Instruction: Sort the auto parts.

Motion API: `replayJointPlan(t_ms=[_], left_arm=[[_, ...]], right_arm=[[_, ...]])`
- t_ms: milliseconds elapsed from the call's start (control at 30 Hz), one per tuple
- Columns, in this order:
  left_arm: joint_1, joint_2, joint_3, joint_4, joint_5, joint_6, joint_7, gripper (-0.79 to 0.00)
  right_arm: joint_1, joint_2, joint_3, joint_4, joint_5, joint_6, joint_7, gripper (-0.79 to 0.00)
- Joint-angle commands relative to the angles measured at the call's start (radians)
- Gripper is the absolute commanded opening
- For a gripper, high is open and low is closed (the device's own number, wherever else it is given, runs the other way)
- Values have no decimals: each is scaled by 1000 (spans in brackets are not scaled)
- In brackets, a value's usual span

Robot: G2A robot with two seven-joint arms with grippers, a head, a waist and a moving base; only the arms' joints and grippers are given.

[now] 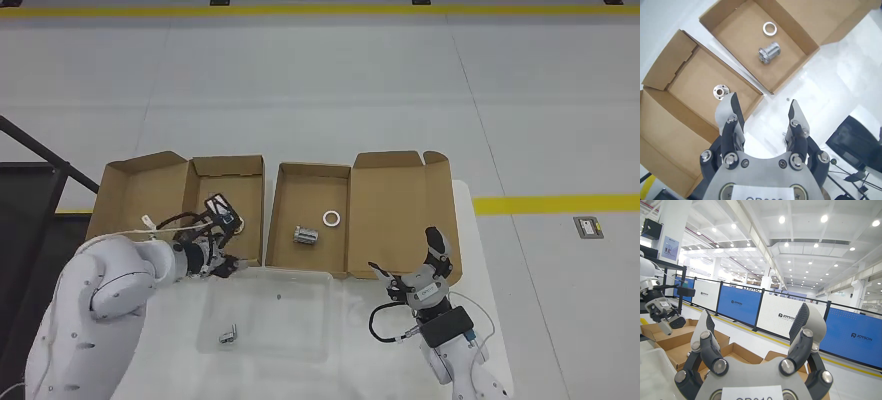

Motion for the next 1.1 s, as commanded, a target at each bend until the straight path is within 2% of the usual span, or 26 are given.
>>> replayJointPlan(t_ms=[0,133,567,700,767,867,900,967,1067], left_arm=[[59,26,30,-74,104,-15,17,0],[117,65,63,-139,210,-24,26,0],[117,65,63,-139,210,-24,26,0],[147,67,172,-181,500,-25,32,0],[140,69,223,-165,566,-73,75,0],[125,74,258,-137,643,-102,103,0],[122,75,266,-130,652,-107,109,-22],[116,78,284,-117,678,-118,119,-120],[103,88,312,-87,719,-152,153,-163]], right_arm=[[0,0,0,0,0,0,0,0],[0,0,0,0,0,0,0,0],[0,0,0,0,0,0,0,0],[0,0,0,0,0,0,0,0],[0,0,0,0,0,0,0,0],[0,0,0,0,0,0,0,0],[0,0,0,0,0,0,0,0],[0,0,0,0,0,0,0,0],[0,0,0,0,0,0,0,0]])
